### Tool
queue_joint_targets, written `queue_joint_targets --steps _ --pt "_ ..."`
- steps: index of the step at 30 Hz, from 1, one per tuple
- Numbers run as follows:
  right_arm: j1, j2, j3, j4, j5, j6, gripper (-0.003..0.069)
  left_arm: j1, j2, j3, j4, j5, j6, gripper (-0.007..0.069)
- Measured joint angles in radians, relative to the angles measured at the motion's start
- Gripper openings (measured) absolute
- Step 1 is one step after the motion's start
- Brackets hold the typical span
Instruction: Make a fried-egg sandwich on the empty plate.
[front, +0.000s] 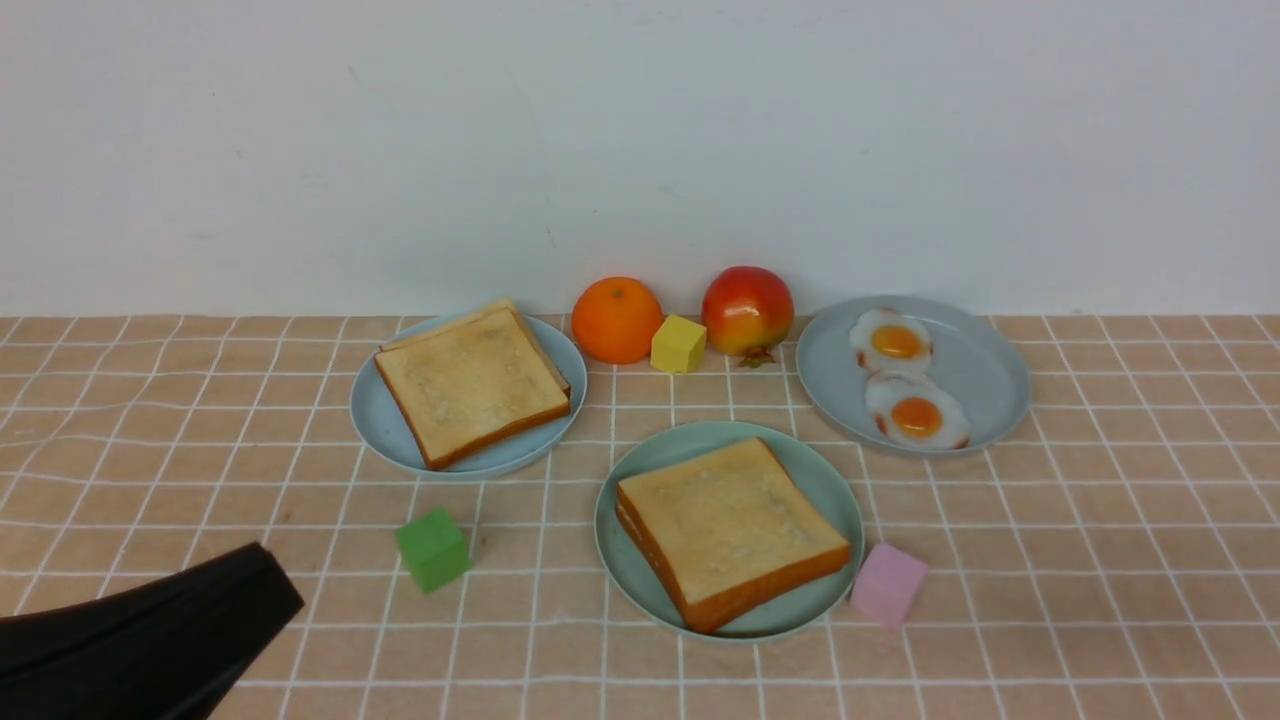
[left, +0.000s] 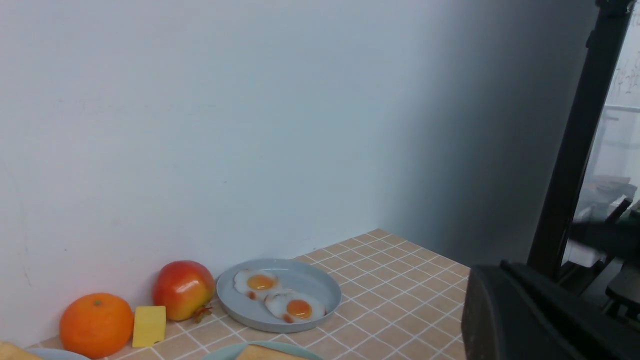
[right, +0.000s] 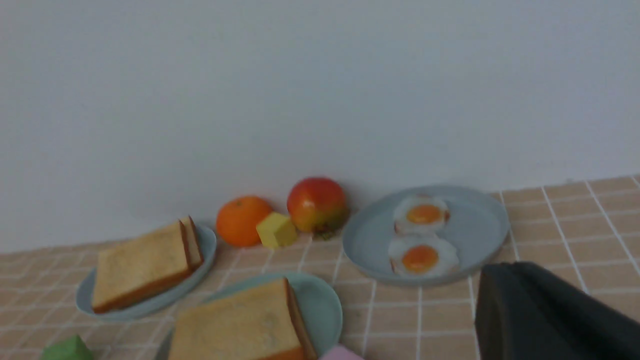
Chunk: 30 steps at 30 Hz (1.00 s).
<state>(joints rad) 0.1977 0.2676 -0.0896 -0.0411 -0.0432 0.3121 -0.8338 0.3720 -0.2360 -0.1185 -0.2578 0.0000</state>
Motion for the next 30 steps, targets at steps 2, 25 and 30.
queue_joint_targets --steps 2,25,30 --pt "-0.014 0.000 0.038 -0.003 -0.015 -0.047 0.0013 0.000 0.000 0.000 0.000 0.001 0.000 -0.0013" --pt "-0.157 -0.277 0.109 -0.014 0.413 -0.171 -0.0015 0.000 0.000 0.000 -0.001 0.053 0.000 0.0001" --pt "-0.155 -0.277 0.108 -0.007 0.414 -0.177 -0.0015 0.000 0.000 0.000 -0.001 0.081 0.000 0.0005"
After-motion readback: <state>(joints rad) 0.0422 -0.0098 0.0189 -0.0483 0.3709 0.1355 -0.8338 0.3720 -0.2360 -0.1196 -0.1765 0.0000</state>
